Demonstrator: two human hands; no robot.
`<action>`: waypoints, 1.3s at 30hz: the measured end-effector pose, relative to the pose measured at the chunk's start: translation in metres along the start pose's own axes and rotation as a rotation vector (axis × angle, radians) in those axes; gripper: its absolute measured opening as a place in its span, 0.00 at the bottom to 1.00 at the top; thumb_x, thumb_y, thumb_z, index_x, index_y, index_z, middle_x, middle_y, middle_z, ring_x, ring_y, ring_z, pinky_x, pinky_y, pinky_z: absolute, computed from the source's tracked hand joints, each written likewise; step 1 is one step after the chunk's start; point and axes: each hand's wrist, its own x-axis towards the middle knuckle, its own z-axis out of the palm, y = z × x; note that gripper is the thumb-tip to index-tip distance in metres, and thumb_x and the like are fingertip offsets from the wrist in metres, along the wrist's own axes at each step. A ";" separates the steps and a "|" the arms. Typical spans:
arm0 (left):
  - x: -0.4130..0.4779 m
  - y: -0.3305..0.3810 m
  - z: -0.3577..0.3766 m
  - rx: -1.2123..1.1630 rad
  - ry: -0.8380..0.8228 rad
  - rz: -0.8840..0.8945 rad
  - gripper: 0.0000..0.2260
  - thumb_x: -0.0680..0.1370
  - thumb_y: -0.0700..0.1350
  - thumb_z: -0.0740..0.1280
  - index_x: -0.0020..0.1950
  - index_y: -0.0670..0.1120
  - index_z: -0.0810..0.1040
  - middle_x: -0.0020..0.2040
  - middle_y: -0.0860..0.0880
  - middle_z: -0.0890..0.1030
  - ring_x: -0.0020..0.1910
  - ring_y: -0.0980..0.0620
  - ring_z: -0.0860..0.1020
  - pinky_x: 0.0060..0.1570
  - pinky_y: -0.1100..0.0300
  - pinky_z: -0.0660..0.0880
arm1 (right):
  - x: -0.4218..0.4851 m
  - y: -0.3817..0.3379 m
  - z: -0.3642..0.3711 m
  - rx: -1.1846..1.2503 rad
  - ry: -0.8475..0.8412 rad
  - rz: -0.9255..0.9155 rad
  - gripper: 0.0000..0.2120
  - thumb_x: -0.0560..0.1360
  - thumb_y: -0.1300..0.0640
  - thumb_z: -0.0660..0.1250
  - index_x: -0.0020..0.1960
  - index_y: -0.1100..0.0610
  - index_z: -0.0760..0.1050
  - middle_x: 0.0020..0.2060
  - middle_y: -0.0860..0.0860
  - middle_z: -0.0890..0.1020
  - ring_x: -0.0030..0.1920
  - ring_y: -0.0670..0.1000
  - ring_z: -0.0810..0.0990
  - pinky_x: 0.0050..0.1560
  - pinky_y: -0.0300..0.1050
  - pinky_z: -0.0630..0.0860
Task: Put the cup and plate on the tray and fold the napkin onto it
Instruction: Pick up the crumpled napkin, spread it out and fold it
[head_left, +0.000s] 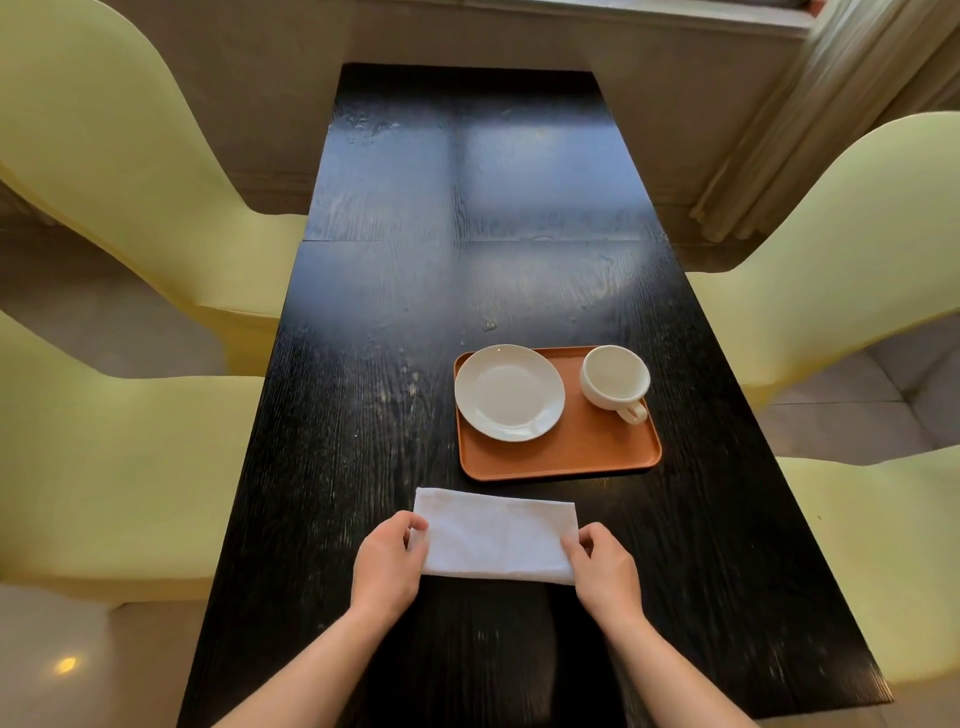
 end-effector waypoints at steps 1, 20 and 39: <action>0.000 0.000 0.002 0.016 0.006 0.002 0.07 0.81 0.47 0.65 0.57 0.49 0.81 0.46 0.55 0.80 0.46 0.55 0.78 0.46 0.59 0.74 | 0.000 0.001 0.000 0.016 0.014 0.001 0.10 0.81 0.47 0.65 0.44 0.50 0.74 0.39 0.46 0.80 0.40 0.44 0.78 0.39 0.43 0.76; -0.010 -0.024 0.025 0.823 -0.250 0.499 0.41 0.78 0.71 0.44 0.81 0.44 0.41 0.81 0.44 0.36 0.80 0.43 0.34 0.75 0.42 0.39 | -0.023 0.030 0.011 -0.768 -0.093 -0.585 0.46 0.77 0.26 0.44 0.81 0.60 0.53 0.82 0.56 0.52 0.81 0.61 0.53 0.75 0.57 0.36; -0.014 0.021 0.004 -0.092 -0.016 -0.402 0.28 0.77 0.46 0.70 0.76 0.43 0.68 0.66 0.42 0.77 0.61 0.44 0.77 0.59 0.50 0.74 | -0.043 0.035 0.006 -0.679 -0.140 -0.521 0.43 0.75 0.31 0.33 0.83 0.53 0.43 0.83 0.47 0.42 0.82 0.52 0.36 0.80 0.51 0.35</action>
